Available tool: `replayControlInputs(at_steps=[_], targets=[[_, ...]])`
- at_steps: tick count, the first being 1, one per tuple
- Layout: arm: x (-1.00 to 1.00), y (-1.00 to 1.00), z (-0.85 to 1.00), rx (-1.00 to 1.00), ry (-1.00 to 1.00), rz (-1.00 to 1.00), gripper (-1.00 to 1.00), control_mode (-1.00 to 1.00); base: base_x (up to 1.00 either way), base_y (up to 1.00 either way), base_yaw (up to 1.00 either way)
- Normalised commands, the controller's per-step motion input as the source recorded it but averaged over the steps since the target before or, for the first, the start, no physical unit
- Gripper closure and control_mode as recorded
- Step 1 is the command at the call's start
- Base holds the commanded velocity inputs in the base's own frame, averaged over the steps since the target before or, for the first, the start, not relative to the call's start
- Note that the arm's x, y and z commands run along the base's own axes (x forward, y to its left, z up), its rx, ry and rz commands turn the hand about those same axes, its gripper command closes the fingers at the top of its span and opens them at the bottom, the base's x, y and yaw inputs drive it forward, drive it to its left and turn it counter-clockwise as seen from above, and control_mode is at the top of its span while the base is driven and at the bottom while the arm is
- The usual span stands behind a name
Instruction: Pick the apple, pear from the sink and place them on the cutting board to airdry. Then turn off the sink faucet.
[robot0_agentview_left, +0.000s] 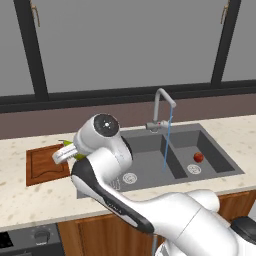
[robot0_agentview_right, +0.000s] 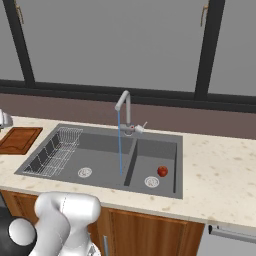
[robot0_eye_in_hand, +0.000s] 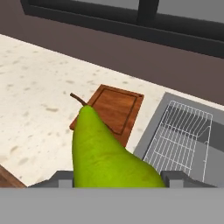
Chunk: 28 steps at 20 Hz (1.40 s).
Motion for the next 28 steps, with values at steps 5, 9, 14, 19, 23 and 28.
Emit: replayControlInputs(at_steps=[5,9,14,19,23,28], targets=[[0.23,0.34,-0.17,0.03,0.0,0.01,1.0,-1.0,0.0,0.0,0.0],[0.18,0.41,-0.25,0.0,0.0,0.0,1.0,-1.0,0.0,0.0,0.0],[0.14,0.29,-0.05,0.0,0.01,0.0,1.0,-1.0,0.0,0.0,0.0],[0.23,0.19,-0.01,0.0,0.06,0.0,1.0,-1.0,0.0,0.0,0.0],[0.15,0.17,-0.2,0.0,0.09,0.0,1.0,-1.0,0.0,0.0,0.0],[0.07,0.15,-0.32,0.0,0.07,0.0,1.0,-1.0,0.0,0.0,0.0]])
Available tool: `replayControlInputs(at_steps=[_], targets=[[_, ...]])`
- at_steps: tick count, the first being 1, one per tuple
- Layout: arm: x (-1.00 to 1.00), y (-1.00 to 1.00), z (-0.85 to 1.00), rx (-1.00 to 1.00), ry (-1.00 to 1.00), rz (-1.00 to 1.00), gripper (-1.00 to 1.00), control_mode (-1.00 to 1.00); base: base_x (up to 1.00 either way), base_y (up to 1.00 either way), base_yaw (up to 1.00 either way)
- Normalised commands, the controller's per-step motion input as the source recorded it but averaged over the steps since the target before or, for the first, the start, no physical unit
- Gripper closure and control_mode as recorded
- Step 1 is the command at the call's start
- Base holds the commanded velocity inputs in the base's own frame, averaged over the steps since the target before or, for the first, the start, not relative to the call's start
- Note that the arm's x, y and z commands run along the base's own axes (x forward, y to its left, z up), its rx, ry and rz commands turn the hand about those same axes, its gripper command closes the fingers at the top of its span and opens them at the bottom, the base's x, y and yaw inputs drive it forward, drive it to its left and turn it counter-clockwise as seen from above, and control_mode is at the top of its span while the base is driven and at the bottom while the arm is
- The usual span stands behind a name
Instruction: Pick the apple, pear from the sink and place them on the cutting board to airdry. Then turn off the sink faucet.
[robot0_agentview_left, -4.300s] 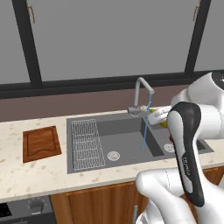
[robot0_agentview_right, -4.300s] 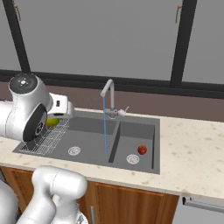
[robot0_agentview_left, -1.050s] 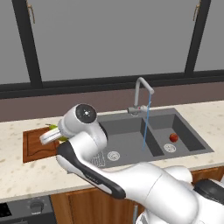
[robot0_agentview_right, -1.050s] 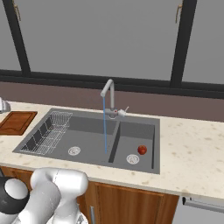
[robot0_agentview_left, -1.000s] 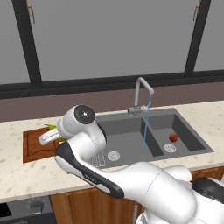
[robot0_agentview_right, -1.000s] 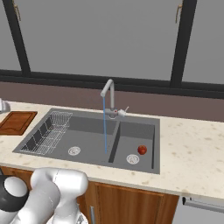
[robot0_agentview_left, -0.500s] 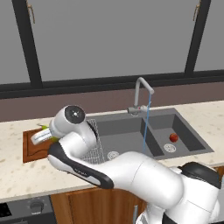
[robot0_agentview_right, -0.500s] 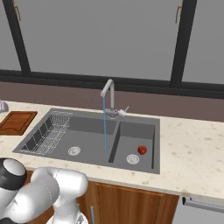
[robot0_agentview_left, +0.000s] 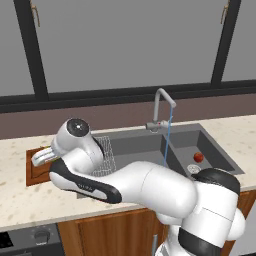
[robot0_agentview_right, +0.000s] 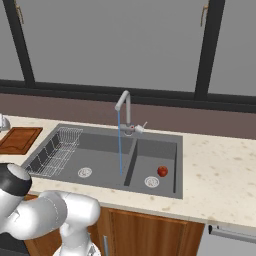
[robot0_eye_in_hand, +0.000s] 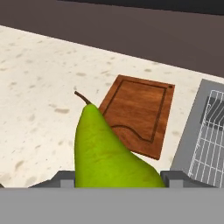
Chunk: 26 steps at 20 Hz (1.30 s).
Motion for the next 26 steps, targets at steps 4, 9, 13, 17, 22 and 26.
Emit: replayControlInputs(at_steps=[4,9,13,17,22,26], targets=[[0.05,0.15,-0.22,0.0,0.01,0.0,1.0,-1.0,0.0,0.0,0.0],[0.07,0.15,-0.05,0.0,-0.01,0.0,1.0,-1.0,0.0,0.0,0.0],[0.02,0.13,-0.07,0.0,-0.05,0.0,1.0,-1.0,0.0,0.0,0.0],[0.0,0.06,-0.11,0.0,-0.1,0.0,1.0,-1.0,0.0,0.0,0.0],[0.06,0.0,-0.06,0.0,-0.08,0.0,1.0,-1.0,0.0,0.0,0.0],[0.15,0.0,-0.06,0.0,0.0,0.0,1.0,-1.0,0.0,0.0,0.0]])
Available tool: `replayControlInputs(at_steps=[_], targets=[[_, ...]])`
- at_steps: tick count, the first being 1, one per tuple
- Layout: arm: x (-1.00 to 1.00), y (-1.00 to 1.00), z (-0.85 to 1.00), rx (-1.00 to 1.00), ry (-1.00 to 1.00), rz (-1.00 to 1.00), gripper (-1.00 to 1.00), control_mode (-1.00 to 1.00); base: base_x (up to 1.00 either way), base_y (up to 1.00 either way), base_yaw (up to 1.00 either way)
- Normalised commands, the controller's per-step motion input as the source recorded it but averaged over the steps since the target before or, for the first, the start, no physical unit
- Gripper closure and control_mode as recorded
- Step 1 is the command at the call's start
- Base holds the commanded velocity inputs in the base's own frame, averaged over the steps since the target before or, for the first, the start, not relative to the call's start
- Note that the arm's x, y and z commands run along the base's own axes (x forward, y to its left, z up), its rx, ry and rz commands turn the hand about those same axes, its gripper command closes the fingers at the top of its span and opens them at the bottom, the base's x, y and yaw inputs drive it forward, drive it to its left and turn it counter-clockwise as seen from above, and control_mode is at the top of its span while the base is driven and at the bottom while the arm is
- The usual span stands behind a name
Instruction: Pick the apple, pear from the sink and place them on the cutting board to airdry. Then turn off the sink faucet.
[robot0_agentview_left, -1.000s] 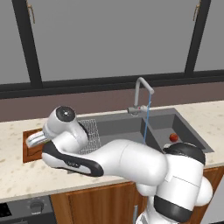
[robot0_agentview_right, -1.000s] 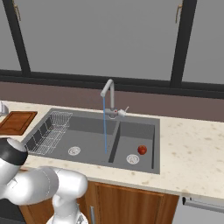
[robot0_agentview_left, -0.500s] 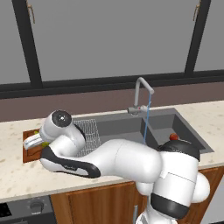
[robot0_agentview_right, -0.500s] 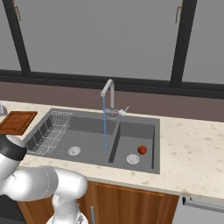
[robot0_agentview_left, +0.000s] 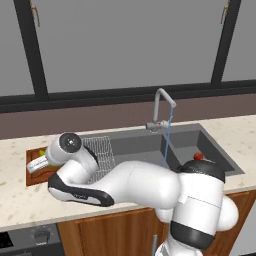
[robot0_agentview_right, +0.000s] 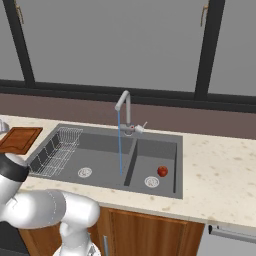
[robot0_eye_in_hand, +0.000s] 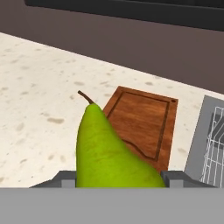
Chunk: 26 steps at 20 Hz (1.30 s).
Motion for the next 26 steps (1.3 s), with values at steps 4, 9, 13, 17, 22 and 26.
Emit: replayControlInputs(at_steps=[4,9,13,17,22,26], targets=[[0.16,0.0,-0.04,0.0,0.0,0.0,1.0,-1.0,0.0,0.0,0.0],[0.09,0.05,-0.08,0.0,0.0,0.0,1.0,-1.0,0.0,0.0,0.0],[0.07,0.1,-0.12,0.0,0.01,0.0,1.0,-1.0,0.0,0.0,0.0],[0.07,0.11,-0.17,0.0,0.04,0.0,1.0,-1.0,0.0,0.0,0.0],[0.06,0.09,-0.16,-0.01,0.04,-0.01,1.0,-1.0,0.0,0.0,0.0],[0.02,0.11,-0.16,-0.02,0.03,-0.02,1.0,-1.0,0.0,0.0,0.0]])
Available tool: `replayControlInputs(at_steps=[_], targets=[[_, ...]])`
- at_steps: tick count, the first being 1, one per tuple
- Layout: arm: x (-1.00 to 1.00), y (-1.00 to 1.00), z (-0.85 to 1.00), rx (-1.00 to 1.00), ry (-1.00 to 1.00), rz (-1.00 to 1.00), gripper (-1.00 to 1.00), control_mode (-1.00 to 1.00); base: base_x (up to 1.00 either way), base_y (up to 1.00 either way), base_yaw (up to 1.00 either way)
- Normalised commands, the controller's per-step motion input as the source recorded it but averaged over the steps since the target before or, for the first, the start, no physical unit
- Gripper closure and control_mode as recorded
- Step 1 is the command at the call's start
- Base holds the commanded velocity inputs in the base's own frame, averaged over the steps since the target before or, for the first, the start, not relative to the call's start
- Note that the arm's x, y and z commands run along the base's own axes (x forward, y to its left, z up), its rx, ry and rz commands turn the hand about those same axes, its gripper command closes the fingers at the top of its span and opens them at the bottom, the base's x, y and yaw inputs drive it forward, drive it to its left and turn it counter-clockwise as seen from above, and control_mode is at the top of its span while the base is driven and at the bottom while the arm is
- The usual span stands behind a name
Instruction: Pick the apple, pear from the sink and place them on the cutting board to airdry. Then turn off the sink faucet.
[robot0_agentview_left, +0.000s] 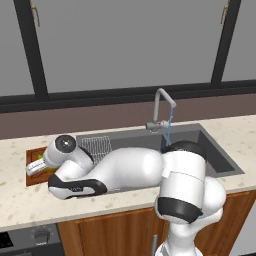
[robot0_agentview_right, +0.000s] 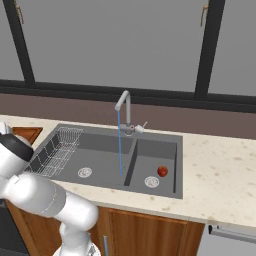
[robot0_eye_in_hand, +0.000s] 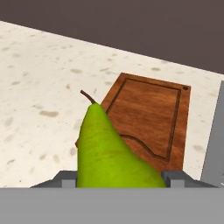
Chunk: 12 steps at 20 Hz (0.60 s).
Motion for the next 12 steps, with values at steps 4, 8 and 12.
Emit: replayControlInputs(at_steps=[4,8,12], targets=[[0.05,0.1,-0.15,-0.02,0.03,-0.01,1.0,-1.0,0.0,0.0,0.0],[0.09,0.07,-0.11,-0.01,0.02,-0.01,1.0,-1.0,0.0,0.0,0.0],[0.14,0.07,-0.08,0.0,0.0,0.0,1.0,-1.0,0.0,0.0,0.0]])
